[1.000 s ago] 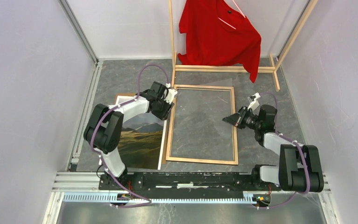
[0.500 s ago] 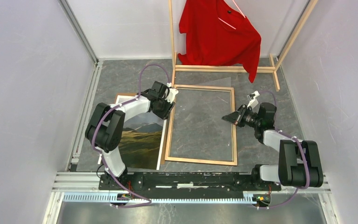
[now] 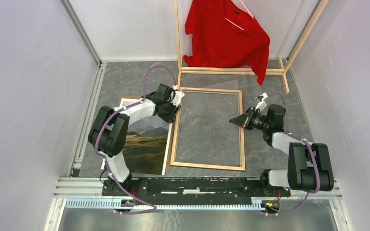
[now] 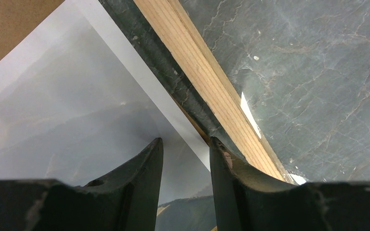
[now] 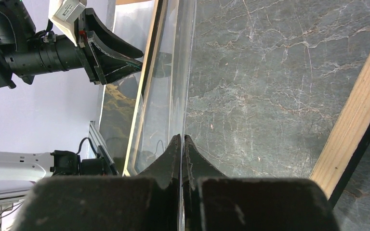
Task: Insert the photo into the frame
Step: Place the photo frame item in the photo frame.
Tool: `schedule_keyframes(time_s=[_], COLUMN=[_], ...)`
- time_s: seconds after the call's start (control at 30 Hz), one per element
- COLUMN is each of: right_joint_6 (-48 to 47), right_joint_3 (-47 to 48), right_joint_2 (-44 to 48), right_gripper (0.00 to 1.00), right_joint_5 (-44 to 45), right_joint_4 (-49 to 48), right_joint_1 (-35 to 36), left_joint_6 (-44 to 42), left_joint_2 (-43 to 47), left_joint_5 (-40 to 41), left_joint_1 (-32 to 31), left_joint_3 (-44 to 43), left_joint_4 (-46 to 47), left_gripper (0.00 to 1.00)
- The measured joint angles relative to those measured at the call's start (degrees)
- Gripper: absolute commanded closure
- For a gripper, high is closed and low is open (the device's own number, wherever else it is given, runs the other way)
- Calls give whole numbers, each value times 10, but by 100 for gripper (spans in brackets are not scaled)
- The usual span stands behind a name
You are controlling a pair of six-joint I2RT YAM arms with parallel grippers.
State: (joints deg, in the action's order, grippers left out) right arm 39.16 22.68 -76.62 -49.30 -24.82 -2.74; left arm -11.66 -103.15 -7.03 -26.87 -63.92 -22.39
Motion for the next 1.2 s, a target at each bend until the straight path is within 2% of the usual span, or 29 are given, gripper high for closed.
schedule_keyframes(time_s=[0.83,1.0,1.2], right_joint_6=[-12,47,168], right_joint_3=[27,-2,-43], right_joint_2=[-29,-28,-24], right_gripper=[100,100,100], right_joint_5=[-14,-27,-36], right_joint_4=[11,-61,-183], right_joint_1=[-4,-4,-3], left_joint_6=[0,0,0], left_joint_2=[0,0,0], left_joint_5=[0,0,5], left_joint_1=[-6,-8,-13], left_joint_3=[0,0,0], left_joint_4=[1,1,1], left_gripper=[53,54,55])
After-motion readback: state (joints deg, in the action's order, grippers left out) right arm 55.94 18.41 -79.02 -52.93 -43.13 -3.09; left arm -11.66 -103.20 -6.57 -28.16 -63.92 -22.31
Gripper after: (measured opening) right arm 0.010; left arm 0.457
